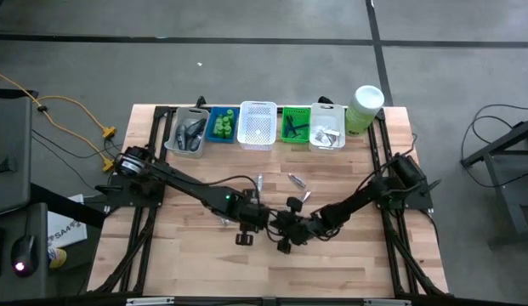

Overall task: Pick & Place Travel size toiletries
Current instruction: Put the bandage into the right white bin, then put the nail cutter into the left white bin

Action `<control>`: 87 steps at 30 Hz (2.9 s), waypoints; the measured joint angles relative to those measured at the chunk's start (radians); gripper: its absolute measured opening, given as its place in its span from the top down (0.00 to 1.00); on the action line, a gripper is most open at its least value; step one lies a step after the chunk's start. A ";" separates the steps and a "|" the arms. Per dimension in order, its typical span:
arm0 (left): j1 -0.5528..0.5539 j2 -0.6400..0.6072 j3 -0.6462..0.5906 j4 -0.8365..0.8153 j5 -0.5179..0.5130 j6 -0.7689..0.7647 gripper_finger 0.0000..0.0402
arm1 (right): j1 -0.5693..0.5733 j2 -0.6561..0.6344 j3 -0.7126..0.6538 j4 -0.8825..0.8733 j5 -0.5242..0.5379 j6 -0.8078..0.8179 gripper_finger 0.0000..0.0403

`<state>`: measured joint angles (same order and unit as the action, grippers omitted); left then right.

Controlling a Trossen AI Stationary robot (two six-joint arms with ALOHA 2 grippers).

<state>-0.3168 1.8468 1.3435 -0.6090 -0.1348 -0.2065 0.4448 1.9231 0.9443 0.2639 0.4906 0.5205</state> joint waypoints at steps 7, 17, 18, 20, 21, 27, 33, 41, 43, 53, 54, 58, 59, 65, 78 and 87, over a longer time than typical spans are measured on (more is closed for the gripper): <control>-0.076 -0.096 -0.117 0.032 -0.165 -0.060 0.77 | -0.082 -0.201 -0.001 -0.374 0.083 0.093 0.99; -0.089 -0.320 -0.517 0.464 -0.159 -0.101 0.77 | -0.371 -0.560 -0.001 -0.896 0.145 0.181 0.99; -0.090 -0.351 -0.548 0.495 -0.159 -0.109 0.77 | -0.411 -0.578 -0.001 -0.928 0.147 0.186 0.99; -0.092 -0.408 -0.606 0.543 -0.159 -0.121 0.77 | -0.489 -0.611 -0.001 -0.970 0.151 0.186 0.99; -0.097 -0.432 -0.629 0.557 -0.160 -0.124 0.77 | -0.531 -0.624 -0.001 -0.982 0.151 0.178 0.99; -0.110 -0.576 -0.744 0.610 -0.197 -0.131 0.77 | -0.753 -0.603 -0.001 -0.984 0.134 0.049 0.99; -0.109 -0.702 -0.827 0.614 -0.229 -0.140 0.77 | -0.893 -0.537 -0.001 -0.986 0.059 -0.076 0.99; -0.109 -0.786 -0.876 0.614 -0.237 -0.170 0.77 | -0.969 -0.503 -0.001 -0.988 0.020 -0.124 0.98; -0.109 -0.791 -0.876 0.610 -0.237 -0.186 0.77 | -0.975 -0.503 -0.001 -0.987 -0.009 -0.126 0.94; -0.109 -0.790 -0.876 0.608 -0.214 -0.244 0.77 | -1.012 -0.503 -0.001 -0.986 -0.057 -0.159 0.60; -0.109 -0.790 -0.876 0.608 -0.214 -0.244 0.77 | -1.015 -0.503 -0.001 -0.986 -0.057 -0.165 0.57; -0.109 -0.790 -0.876 0.607 -0.213 -0.250 0.77 | -1.022 -0.503 -0.001 -0.982 -0.081 -0.189 0.45; -0.109 -0.790 -0.876 0.607 -0.213 -0.252 0.77 | -1.026 -0.503 -0.001 -0.978 -0.089 -0.197 0.43; -0.109 -0.790 -0.876 0.606 -0.213 -0.262 0.77 | -1.044 -0.503 -0.001 -0.974 -0.153 -0.213 0.37; -0.109 -0.790 -0.876 0.606 -0.191 -0.273 0.77 | -1.049 -0.535 -0.001 -0.947 -0.207 -0.290 0.43; -0.109 -0.789 -0.876 0.606 -0.190 -0.277 0.77 | -1.050 -0.625 -0.001 -0.964 -0.211 -0.309 0.44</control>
<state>-0.4263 1.0580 0.4675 -0.0029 -0.3247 -0.4835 -0.6052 1.2979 0.9431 -0.6997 0.2796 0.2120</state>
